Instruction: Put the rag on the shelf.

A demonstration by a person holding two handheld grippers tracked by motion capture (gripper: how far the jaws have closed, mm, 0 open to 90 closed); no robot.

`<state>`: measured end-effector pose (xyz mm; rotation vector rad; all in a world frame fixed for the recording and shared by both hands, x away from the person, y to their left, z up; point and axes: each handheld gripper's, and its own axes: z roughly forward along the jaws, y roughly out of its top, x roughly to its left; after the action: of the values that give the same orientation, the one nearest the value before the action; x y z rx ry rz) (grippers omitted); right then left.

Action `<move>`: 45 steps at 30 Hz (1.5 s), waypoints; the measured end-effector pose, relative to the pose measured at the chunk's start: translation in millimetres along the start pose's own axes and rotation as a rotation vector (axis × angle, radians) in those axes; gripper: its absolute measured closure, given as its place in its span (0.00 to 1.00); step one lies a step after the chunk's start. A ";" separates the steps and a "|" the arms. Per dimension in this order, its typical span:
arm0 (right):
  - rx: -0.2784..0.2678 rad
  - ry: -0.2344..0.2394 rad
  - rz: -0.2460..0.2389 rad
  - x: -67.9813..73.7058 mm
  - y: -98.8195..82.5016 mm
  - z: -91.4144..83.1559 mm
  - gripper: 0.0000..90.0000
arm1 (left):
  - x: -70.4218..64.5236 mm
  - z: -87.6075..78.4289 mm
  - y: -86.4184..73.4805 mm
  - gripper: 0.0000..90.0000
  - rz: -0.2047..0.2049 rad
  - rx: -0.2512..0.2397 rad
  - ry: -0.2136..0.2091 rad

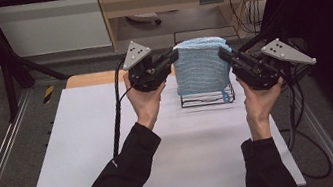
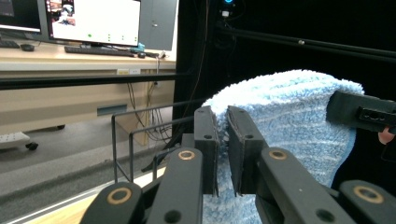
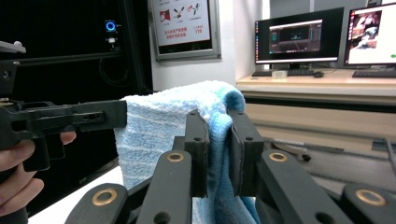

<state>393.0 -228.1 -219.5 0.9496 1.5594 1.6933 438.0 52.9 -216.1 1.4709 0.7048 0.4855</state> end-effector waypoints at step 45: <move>-0.105 -0.031 -0.043 -47.0 73.6 45.1 0.89 | 4.3 51.5 74.0 0.92 0.028 -0.101 0.039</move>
<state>457.5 -250.3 -148.7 0.8790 1.4458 1.7050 485.5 23.3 -145.3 1.3817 0.6813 0.5650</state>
